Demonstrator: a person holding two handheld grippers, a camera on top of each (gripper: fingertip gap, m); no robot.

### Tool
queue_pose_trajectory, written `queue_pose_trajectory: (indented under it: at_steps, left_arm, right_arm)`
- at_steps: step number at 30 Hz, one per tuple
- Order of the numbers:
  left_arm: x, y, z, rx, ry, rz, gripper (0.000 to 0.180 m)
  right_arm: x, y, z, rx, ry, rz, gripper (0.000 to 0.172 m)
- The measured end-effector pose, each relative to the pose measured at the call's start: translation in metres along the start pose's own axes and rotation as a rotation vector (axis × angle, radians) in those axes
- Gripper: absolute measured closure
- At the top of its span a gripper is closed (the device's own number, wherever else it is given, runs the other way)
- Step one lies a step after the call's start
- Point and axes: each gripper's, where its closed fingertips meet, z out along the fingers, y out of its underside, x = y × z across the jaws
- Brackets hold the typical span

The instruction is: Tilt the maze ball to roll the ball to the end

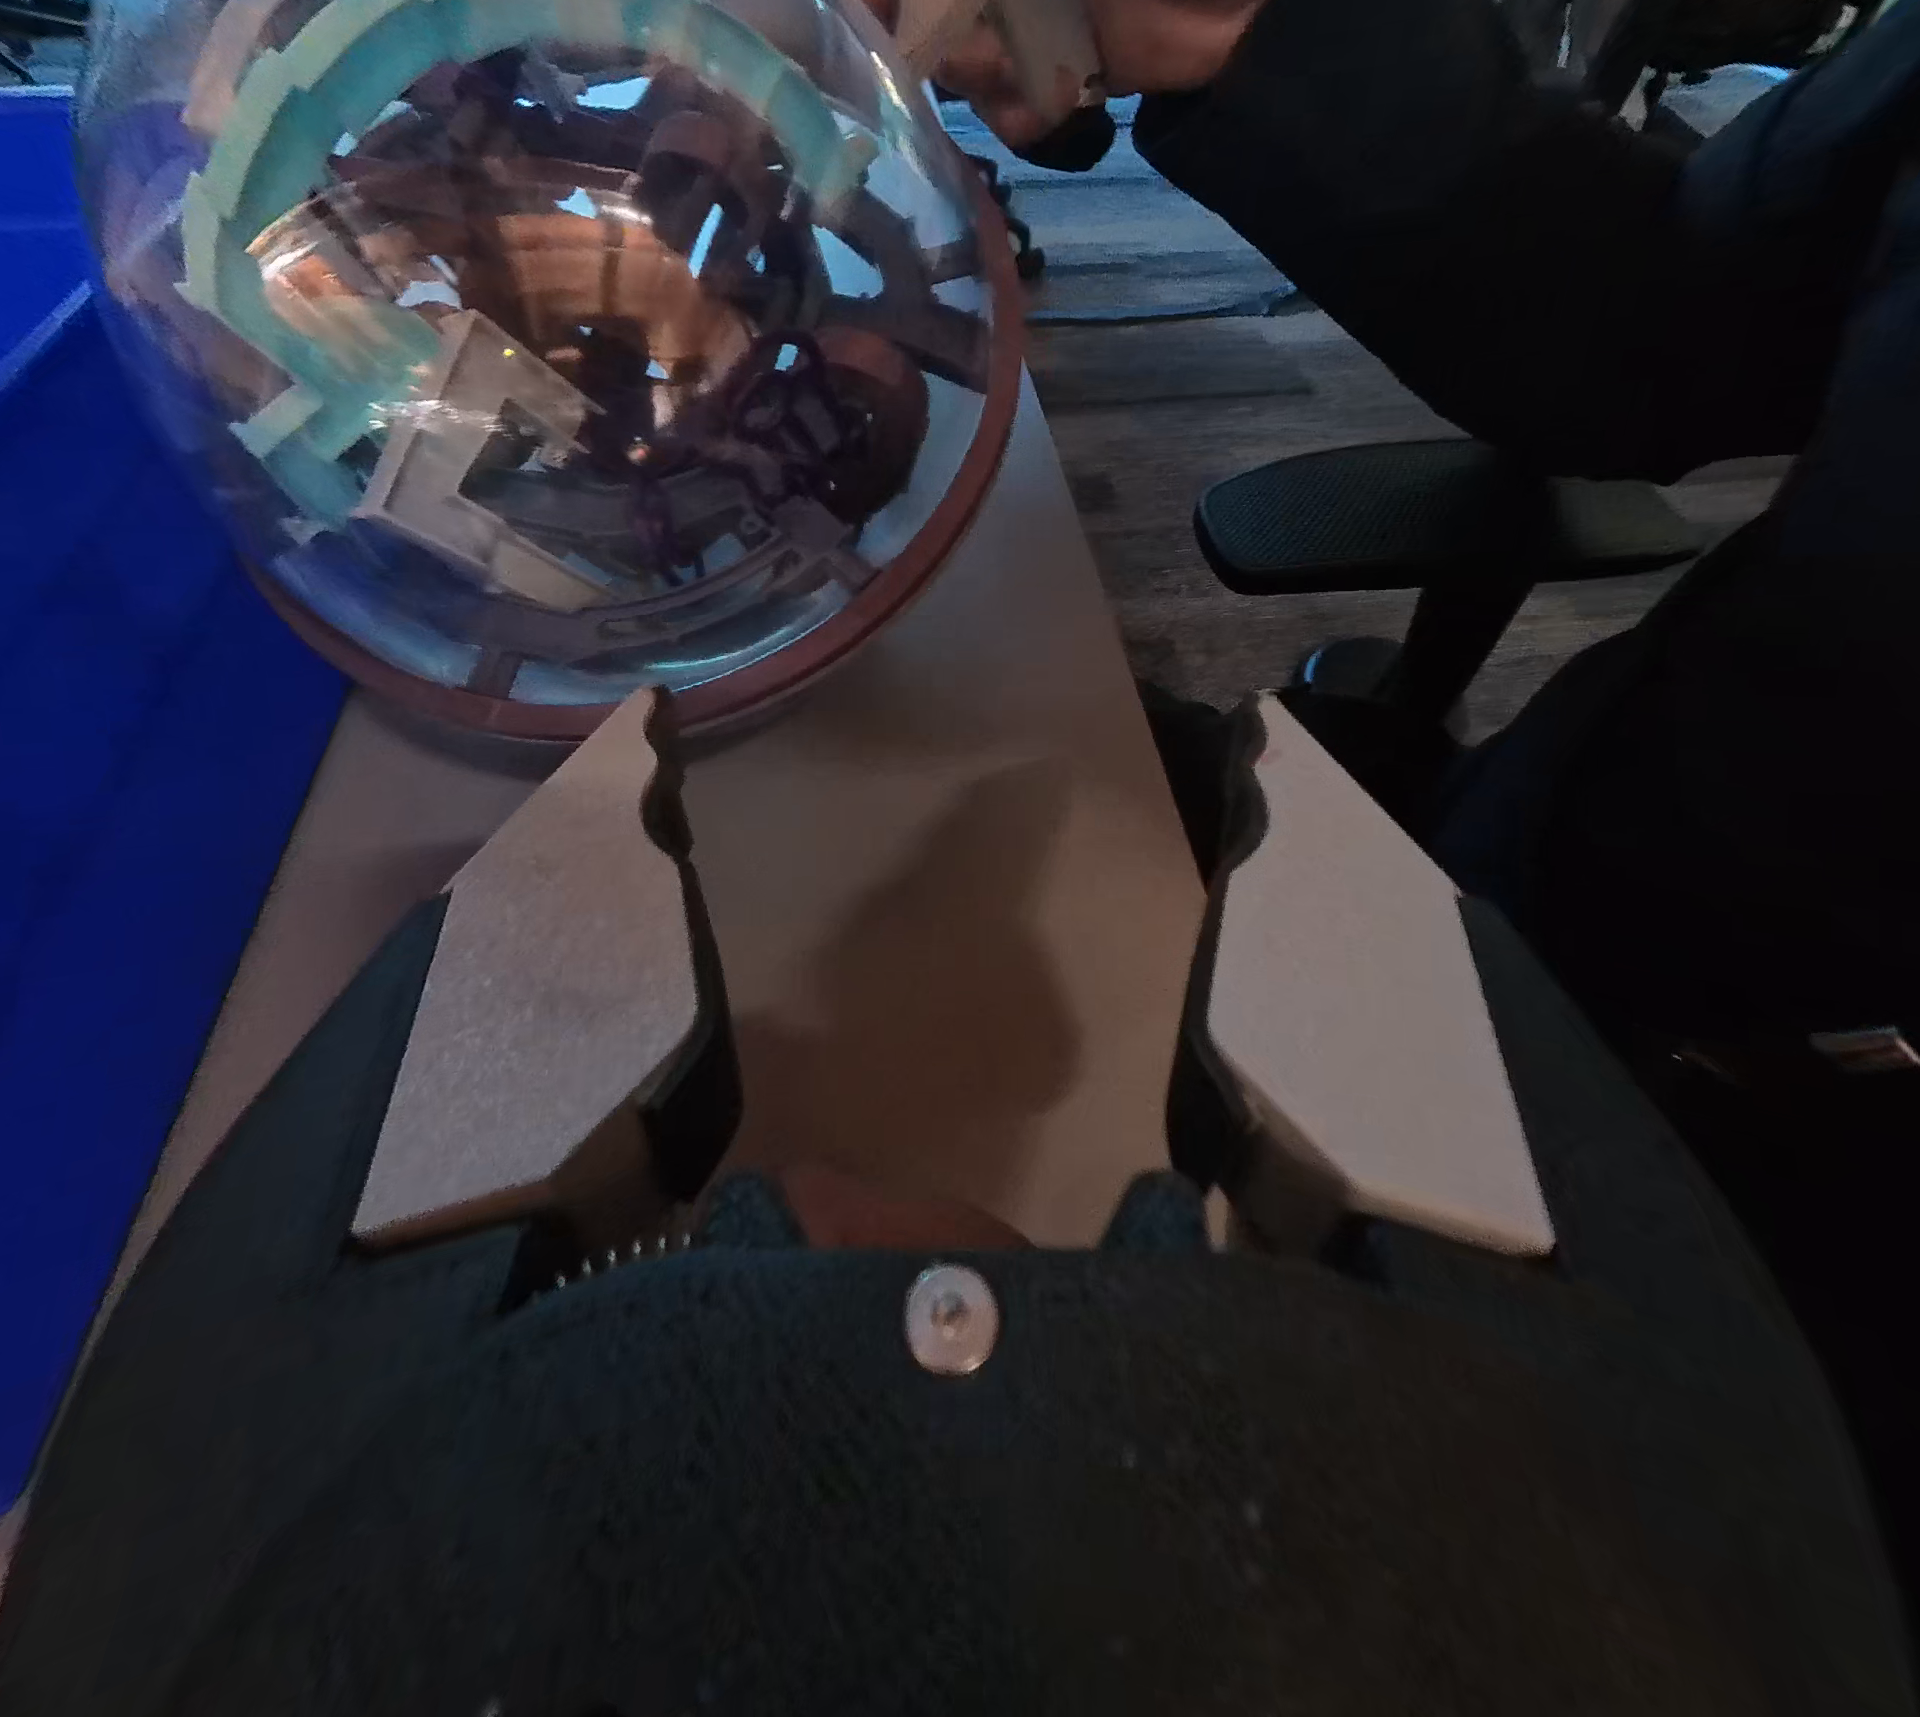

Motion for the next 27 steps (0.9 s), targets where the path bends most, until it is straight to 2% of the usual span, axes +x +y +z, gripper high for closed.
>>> queue_pose_trajectory:
  at_steps: [17, 20, 23, 27]
  left_arm:
    - [0.026, -0.009, 0.002, 0.030, 0.097, 0.009, 0.081]
    - [0.008, -0.007, -0.005, 0.026, 0.039, -0.019, 0.079]
    - [-0.018, -0.002, -0.011, 0.026, -0.030, -0.111, 0.078]
    - [-0.049, 0.005, -0.006, -0.004, -0.125, -0.227, 0.074]
  right_arm:
    - [0.025, -0.006, -0.006, 0.045, 0.046, 0.033, 0.059]
    - [0.021, -0.006, -0.009, 0.059, 0.035, 0.037, 0.057]
    - [0.015, -0.008, -0.014, 0.098, 0.025, 0.033, 0.052]
    - [-0.003, -0.014, -0.017, 0.241, -0.091, 0.133, 0.042]
